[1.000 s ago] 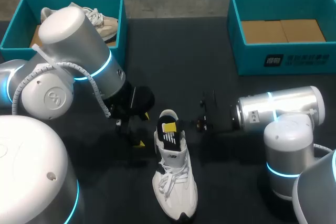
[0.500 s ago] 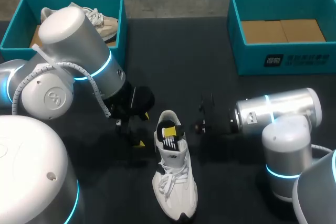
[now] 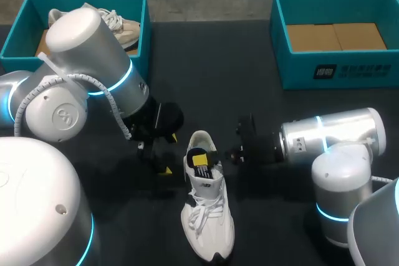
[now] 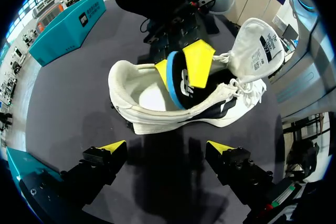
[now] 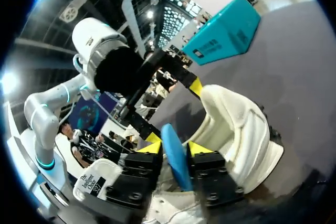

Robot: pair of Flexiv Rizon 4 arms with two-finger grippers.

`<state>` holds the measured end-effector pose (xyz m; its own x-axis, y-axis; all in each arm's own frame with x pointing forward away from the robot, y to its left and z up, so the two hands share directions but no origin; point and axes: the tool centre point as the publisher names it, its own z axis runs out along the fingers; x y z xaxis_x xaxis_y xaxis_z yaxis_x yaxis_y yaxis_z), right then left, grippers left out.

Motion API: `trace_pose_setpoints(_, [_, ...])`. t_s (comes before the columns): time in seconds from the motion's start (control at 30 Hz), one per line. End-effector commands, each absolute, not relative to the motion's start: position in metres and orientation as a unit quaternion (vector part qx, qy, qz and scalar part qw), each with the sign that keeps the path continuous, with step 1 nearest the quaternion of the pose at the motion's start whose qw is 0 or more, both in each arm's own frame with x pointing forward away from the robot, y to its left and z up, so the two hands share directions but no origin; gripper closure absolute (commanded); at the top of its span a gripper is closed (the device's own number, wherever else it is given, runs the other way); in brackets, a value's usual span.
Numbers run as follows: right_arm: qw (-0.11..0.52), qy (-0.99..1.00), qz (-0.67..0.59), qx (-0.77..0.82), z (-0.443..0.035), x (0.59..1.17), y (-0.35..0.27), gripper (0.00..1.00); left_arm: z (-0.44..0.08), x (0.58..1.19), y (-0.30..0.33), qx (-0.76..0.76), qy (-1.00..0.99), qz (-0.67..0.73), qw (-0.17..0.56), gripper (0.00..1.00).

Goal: Take the shoe out of the shoebox, open the shoe tongue, remove and reinsert the insole, then place the shoe into the shoebox

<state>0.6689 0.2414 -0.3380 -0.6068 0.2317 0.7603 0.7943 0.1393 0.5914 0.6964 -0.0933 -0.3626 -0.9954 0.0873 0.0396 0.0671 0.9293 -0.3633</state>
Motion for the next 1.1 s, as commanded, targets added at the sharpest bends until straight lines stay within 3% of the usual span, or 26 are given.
trace_pose_setpoints(0.03, [0.245,-0.715,-0.551,-0.354,-0.331,0.673,0.244,0.56,-0.363,0.696,-0.094,-0.039,-0.982,0.182,0.027,0.0])
trace_pose_setpoints(1.1, [0.169,-0.752,-0.54,-0.337,-0.292,0.693,0.219,0.51,-0.363,0.696,-0.094,-0.039,-0.982,0.182,0.027,0.0])
